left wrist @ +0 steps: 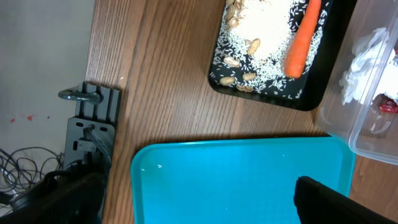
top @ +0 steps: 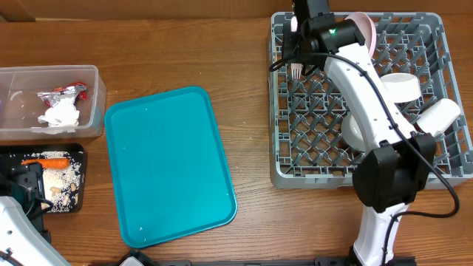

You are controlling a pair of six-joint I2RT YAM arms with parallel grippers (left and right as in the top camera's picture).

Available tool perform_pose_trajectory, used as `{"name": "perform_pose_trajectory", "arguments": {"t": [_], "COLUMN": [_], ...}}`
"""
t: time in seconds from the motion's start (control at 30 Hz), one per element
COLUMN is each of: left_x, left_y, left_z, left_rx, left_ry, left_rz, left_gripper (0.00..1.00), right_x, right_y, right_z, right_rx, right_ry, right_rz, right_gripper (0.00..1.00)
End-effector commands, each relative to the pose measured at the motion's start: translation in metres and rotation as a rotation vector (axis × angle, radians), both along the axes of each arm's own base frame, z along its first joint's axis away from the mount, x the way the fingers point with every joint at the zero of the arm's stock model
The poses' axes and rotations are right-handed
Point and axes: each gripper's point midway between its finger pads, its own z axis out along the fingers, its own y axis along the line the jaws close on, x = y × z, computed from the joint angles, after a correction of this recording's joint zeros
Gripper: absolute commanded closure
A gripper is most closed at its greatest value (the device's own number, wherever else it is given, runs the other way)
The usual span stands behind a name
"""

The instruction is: Sort waste into correct bins and load items into the dishwasher rack

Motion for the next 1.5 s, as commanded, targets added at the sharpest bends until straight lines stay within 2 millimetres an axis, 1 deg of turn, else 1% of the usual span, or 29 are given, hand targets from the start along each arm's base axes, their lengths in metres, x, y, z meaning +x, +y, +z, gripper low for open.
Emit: {"name": "perform_pose_trajectory", "arguments": {"t": [0.0, 0.1, 0.13, 0.17, 0.2, 0.23, 0.27, 0.3, 0.33, 0.4, 0.53, 0.6, 0.63, 0.73, 0.83, 0.9, 0.93, 1.03, 1.13, 1.2, 1.27, 1.33, 1.4, 1.47], "left_x": [0.0, 0.0, 0.0, 0.0, 0.0, 0.0, 0.0, 0.0, 0.0, 0.0, 0.0, 0.0, 0.0, 0.0, 0.0, 0.0, 0.0, 0.0, 0.0, 0.0, 0.0, 0.0, 0.0, 0.0], "left_y": [0.002, 0.002, 0.002, 0.002, 0.002, 0.002, 0.002, 0.002, 0.002, 0.002, 0.002, 0.002, 0.002, 0.002, 0.002, 0.002, 0.002, 0.002, 0.002, 0.002, 0.002, 0.002, 0.002, 0.002], "left_z": [0.004, 0.004, 0.004, 0.004, 0.004, 0.004, 0.004, 0.004, 0.004, 0.004, 0.004, 0.004, 0.004, 0.004, 0.004, 0.004, 0.004, 0.004, 0.004, 0.004, 0.004, 0.004, 0.004, 0.004], "left_rx": [0.012, 0.012, 0.012, 0.012, 0.012, 0.012, 0.012, 0.012, 0.012, 0.012, 0.012, 0.012, 0.012, 0.012, 0.012, 0.012, 0.012, 0.012, 0.012, 0.012, 0.012, 0.012, 0.012, 0.012], "left_ry": [-0.014, -0.014, -0.014, -0.014, -0.014, -0.014, -0.014, -0.014, -0.014, -0.014, -0.014, -0.014, -0.014, -0.014, -0.014, -0.014, -0.014, -0.014, -0.014, -0.014, -0.014, -0.014, -0.014, -0.014], "left_rz": [0.022, 0.022, 0.022, 0.022, 0.022, 0.022, 0.022, 0.022, 0.022, 0.022, 0.022, 0.022, 0.022, 0.022, 0.022, 0.022, 0.022, 0.022, 0.022, 0.022, 0.022, 0.022, 0.022, 0.022], "left_gripper": [0.0, 0.0, 0.0, 0.0, 0.0, 0.0, 0.0, 0.0, 0.0, 0.0, 0.0, 0.0, 0.0, 0.0, 0.0, 0.0, 0.0, 0.0, 0.0, 0.0, 0.0, 0.0, 0.0, 0.0], "right_x": [0.002, 0.004, 0.004, 0.004, 0.004, 0.004, 0.004, 0.004, 0.004, 0.004, -0.001, -0.006, -0.009, -0.017, -0.029, -0.04, -0.05, -0.079, -0.111, -0.13, -0.156, -0.179, -0.198, -0.206], "right_y": [0.011, 0.015, 0.016, 0.017, 0.017, 0.017, 0.017, 0.017, 0.017, 0.017, 0.015, 0.014, 0.013, 0.01, 0.003, -0.007, -0.013, -0.031, -0.053, -0.065, -0.082, -0.094, -0.107, -0.113], "right_z": [-0.025, -0.034, -0.036, -0.04, -0.043, -0.044, -0.046, -0.046, -0.046, -0.046, -0.047, -0.042, -0.035, -0.007, 0.038, 0.066, 0.083, 0.118, 0.141, 0.148, 0.151, 0.153, 0.156, 0.163], "right_rx": [0.017, 0.019, 0.021, 0.02, 0.019, 0.02, 0.02, 0.021, 0.02, 0.02, 0.015, 0.019, 0.025, 0.045, 0.084, 0.102, 0.112, 0.119, 0.081, 0.054, 0.028, 0.003, -0.031, -0.042], "right_ry": [0.047, 0.057, 0.06, 0.065, 0.07, 0.073, 0.077, 0.077, 0.077, 0.077, 0.102, 0.117, 0.119, 0.099, 0.038, -0.001, -0.02, -0.05, -0.063, -0.054, -0.02, 0.012, 0.027, -0.001], "right_rz": [0.062, 0.067, 0.071, 0.07, 0.07, 0.067, 0.064, 0.064, 0.064, 0.064, 0.061, 0.046, 0.036, 0.008, -0.053, -0.089, -0.112, -0.148, -0.203, -0.242, -0.326, -0.385, -0.441, -0.444], "right_gripper": [0.96, 0.96, 0.93, 0.86, 0.71, 0.49, 0.31, 0.23, 0.18, 0.12, 0.05, 0.0, 0.0, 0.0, 0.0, 0.0, 0.0, 0.0, 0.0, 0.0, 0.0, 0.0, 0.0, 0.0]}}
